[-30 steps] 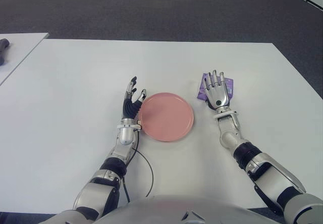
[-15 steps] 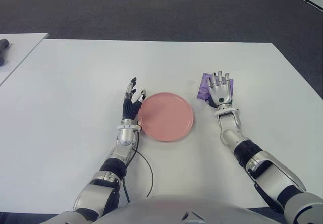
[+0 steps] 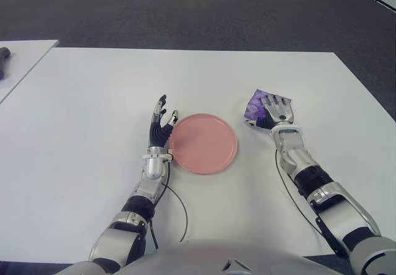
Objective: Put the tissue paper into the plate.
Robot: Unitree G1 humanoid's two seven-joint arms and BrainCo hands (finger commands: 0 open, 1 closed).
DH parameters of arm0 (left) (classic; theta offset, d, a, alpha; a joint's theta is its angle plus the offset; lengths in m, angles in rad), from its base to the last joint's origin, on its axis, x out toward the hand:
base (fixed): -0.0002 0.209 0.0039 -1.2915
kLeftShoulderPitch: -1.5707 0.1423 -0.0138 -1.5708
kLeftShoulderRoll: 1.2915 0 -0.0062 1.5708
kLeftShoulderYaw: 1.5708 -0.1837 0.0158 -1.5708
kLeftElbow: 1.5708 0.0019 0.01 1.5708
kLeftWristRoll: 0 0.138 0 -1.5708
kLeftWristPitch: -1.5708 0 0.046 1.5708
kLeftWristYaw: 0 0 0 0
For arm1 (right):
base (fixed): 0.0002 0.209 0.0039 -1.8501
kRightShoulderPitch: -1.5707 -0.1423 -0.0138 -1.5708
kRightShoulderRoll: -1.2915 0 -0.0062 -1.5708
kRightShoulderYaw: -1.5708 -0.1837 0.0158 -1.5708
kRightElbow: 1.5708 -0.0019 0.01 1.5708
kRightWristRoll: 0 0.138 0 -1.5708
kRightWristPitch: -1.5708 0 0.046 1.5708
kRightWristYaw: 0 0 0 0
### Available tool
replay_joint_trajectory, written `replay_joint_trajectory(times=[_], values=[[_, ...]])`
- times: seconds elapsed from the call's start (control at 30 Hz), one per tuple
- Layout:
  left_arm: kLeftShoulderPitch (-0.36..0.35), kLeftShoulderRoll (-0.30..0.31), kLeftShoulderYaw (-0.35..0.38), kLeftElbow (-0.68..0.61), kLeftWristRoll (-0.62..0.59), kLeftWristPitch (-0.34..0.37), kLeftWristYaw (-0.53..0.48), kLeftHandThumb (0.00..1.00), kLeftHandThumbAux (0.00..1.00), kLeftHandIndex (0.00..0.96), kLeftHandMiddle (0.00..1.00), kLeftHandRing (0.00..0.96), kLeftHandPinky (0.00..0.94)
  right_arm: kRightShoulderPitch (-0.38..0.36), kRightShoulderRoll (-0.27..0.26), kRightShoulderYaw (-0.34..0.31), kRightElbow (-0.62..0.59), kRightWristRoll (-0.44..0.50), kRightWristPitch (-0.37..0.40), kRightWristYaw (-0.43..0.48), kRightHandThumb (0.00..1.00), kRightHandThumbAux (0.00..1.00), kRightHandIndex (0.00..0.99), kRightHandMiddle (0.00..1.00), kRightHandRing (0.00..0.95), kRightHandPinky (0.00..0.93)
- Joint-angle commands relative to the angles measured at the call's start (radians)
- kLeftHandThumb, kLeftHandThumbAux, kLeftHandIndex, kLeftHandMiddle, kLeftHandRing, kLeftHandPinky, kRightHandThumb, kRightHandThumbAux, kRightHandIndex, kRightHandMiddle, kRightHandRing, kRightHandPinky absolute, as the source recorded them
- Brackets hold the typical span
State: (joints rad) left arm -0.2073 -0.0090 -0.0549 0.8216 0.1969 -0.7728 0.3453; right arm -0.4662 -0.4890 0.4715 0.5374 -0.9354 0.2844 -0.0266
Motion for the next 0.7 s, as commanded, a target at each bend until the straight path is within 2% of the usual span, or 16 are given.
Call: replay_joint_trajectory(times=[0.03,0.2,0.37,0.7], values=[[0.116,0.004,-0.005,0.054,0.008,0.013,-0.013,0.000,0.496,0.000,0.000,0.000,0.000,0.088,0.017,-0.024,0.031,0.215,-0.156,0.245,0.282,0.231,0.017,0.000,0.000,0.000],[0.121,0.006,-0.005,0.044,0.003,0.017,-0.024,0.003,0.489,0.000,0.000,0.000,0.000,0.084,0.003,-0.036,0.023,0.277,-0.193,0.324,0.308,0.221,0.028,0.000,0.000,0.000],[0.127,0.008,-0.006,0.034,0.004,0.018,-0.027,0.005,0.486,0.000,0.000,0.000,0.000,0.077,0.012,-0.062,0.041,0.347,-0.192,0.396,0.336,0.225,0.033,0.000,0.000,0.000],[0.138,0.016,-0.008,0.015,0.011,0.019,-0.023,0.002,0.483,0.000,0.000,0.000,0.000,0.082,0.028,-0.085,0.055,0.415,-0.190,0.430,0.369,0.178,0.159,0.000,0.000,0.000]])
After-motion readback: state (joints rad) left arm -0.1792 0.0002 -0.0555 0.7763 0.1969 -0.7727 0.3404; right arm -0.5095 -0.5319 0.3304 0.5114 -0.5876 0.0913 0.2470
